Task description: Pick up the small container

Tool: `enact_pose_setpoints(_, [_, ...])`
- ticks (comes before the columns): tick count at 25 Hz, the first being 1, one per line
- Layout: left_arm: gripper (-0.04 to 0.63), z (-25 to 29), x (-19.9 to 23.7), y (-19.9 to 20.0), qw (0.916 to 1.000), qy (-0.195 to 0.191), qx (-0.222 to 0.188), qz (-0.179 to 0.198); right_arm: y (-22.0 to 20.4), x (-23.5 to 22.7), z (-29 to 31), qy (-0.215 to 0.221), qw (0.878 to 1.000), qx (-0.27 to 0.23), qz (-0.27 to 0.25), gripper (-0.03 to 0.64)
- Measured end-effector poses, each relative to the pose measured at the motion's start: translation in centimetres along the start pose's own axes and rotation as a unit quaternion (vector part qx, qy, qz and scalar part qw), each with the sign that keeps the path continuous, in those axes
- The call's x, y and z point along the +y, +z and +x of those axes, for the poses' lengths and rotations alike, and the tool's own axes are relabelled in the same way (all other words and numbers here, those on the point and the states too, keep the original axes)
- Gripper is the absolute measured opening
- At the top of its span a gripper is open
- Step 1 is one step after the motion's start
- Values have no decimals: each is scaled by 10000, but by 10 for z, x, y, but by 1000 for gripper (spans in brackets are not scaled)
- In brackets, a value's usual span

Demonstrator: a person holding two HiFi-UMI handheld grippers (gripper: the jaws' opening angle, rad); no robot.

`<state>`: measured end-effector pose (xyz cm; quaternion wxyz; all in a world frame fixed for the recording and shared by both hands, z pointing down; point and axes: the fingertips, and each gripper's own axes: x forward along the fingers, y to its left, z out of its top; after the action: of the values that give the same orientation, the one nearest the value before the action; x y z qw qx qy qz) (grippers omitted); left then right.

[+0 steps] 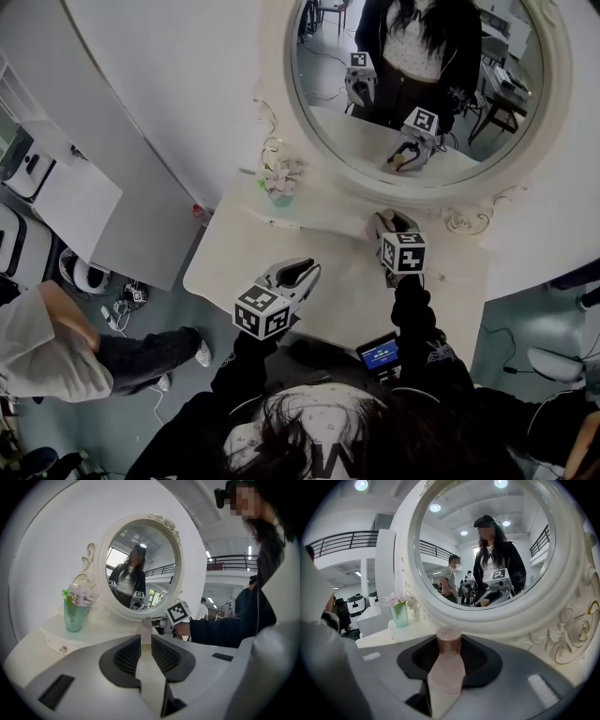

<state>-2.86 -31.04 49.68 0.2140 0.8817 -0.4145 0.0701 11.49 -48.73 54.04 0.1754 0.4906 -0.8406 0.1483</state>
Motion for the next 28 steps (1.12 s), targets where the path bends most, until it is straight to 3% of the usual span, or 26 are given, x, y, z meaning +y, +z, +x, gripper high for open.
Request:
enact_pose_setpoints(8, [86,8,1,-14,9993,-191,252,-175,18,40,-22,520,9985,-160,-24,146])
enact_pose_setpoints(22, [210,29,-19,-33,9926,-946,595,-471,61,130,-87,1356,9894,-521,12,146])
enact_pose_setpoints(28, [213,26,-31,-25,9898,-1269,425,-488,64,162,-112,1516,9866,-596,-26,146])
